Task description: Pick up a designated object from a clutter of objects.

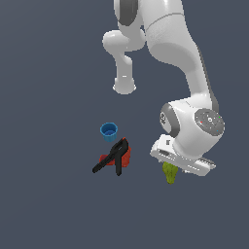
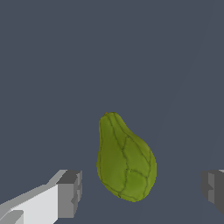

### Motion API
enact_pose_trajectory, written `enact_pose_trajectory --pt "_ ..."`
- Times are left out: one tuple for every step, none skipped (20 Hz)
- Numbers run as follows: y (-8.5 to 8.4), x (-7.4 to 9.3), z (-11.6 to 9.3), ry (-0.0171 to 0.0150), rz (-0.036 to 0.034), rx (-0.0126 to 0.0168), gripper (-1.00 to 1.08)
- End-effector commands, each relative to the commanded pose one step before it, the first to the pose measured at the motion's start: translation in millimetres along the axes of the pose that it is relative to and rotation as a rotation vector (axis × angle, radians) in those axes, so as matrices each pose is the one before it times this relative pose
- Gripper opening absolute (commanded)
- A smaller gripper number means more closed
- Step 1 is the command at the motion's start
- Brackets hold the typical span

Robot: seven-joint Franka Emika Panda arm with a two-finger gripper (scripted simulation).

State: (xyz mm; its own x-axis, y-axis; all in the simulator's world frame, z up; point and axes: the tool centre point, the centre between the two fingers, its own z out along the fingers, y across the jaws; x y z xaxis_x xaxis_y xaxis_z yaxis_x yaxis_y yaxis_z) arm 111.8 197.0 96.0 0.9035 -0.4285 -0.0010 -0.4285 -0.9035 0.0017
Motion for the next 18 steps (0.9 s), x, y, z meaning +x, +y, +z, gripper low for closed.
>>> enact_pose_trajectory --pt "-3.54 -0.77 4.07 0.00100 0.00903 0.00154 1.00" --pt "-0.53 -0.21 0.69 -0.00002 0.00119 0.00014 1.00" --pt "-0.38 -0.26 0.25 0.00000 0.00000 0.00000 1.00" --pt "1.09 -0.06 -0.78 -0.00101 -0.00303 -0.00087 1.00" --pt "-0.02 -0.02 0.41 0.00000 0.00000 0.00000 1.00" --pt "-0.05 -0.05 1.22 0.00000 0.00000 0.00000 1.00" --pt "-0.08 -0.08 2.02 0.00000 0.00000 0.00000 1.00" --pt "-0.10 -0.12 2.82 0.00000 0.00000 0.00000 1.00" --pt "0.21 0.12 3.43 0.00020 0.00064 0.00016 1.00" --pt "-0.14 -0.21 4.39 0.00000 0.00000 0.00000 1.00" --pt "0.19 0.02 4.97 0.00021 0.00064 0.00016 1.00" --pt "-0.15 -0.31 5.89 0.00000 0.00000 0.00000 1.00" --pt "0.18 -0.06 6.06 0.00021 0.00064 0.00016 1.00" --pt "-0.14 -0.29 5.48 0.00000 0.00000 0.00000 1.00" --pt "0.19 0.06 4.45 0.00021 0.00064 0.00016 1.00" --pt "-0.15 -0.14 3.79 0.00000 0.00000 0.00000 1.00" --pt "0.15 0.24 2.76 0.00020 0.00064 0.00017 1.00" --pt "-0.21 0.05 2.09 0.00000 0.00000 0.00000 1.00"
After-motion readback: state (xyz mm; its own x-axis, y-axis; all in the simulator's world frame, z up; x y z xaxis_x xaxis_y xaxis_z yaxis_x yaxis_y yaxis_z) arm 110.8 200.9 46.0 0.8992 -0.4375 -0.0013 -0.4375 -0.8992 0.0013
